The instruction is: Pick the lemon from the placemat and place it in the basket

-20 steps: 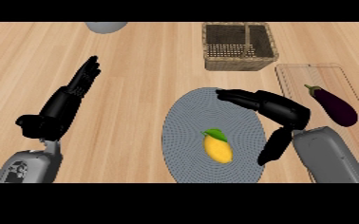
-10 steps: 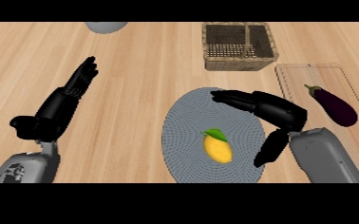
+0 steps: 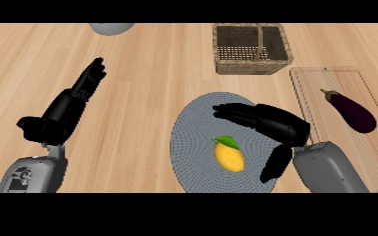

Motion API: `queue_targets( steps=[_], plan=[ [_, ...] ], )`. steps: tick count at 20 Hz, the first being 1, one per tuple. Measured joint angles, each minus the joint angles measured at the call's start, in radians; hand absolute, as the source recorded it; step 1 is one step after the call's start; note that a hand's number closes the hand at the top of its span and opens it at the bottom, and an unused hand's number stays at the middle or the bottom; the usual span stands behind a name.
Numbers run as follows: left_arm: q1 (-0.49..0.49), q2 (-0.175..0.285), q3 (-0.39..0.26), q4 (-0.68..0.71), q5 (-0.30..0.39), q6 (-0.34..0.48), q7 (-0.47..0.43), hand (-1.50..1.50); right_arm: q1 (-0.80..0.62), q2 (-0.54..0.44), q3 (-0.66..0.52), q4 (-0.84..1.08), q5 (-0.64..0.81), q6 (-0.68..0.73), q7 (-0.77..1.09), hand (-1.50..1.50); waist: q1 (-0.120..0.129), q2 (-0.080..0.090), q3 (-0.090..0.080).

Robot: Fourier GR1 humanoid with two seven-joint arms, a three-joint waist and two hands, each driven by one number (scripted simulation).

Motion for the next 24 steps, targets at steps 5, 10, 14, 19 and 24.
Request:
queue_targets(
  steps=[5,10,14,19,24],
  plan=[
    [0.012,-0.012,0.008,-0.034,-0.013,-0.013,0.015,0.0,0.015,0.044,0.021,0.016,0.058,-0.017,0.003,-1.5,0.001,0.0,0.0],
    [0.015,-0.031,0.011,-0.041,-0.027,-0.016,0.022,0.0,0.009,0.062,0.031,0.056,0.12,-0.029,-0.001,-1.5,0.001,0.0,0.0],
    [0.008,-0.02,0.04,-0.023,-0.019,-0.042,0.009,0.0,-0.011,0.089,0.034,0.125,0.166,-0.057,-0.021,-1.5,0.002,0.0,0.0],
    [0.038,-0.031,0.041,-0.06,-0.03,-0.047,0.019,0.0,0.014,0.092,0.049,0.127,0.194,-0.045,-0.045,-1.5,0.001,0.0,0.0],
    [0.05,-0.053,0.026,-0.065,-0.054,-0.038,0.011,0.0,-0.004,0.09,0.089,0.172,0.243,-0.059,-0.077,1.5,0.002,-0.003,-0.003]
  ],
)
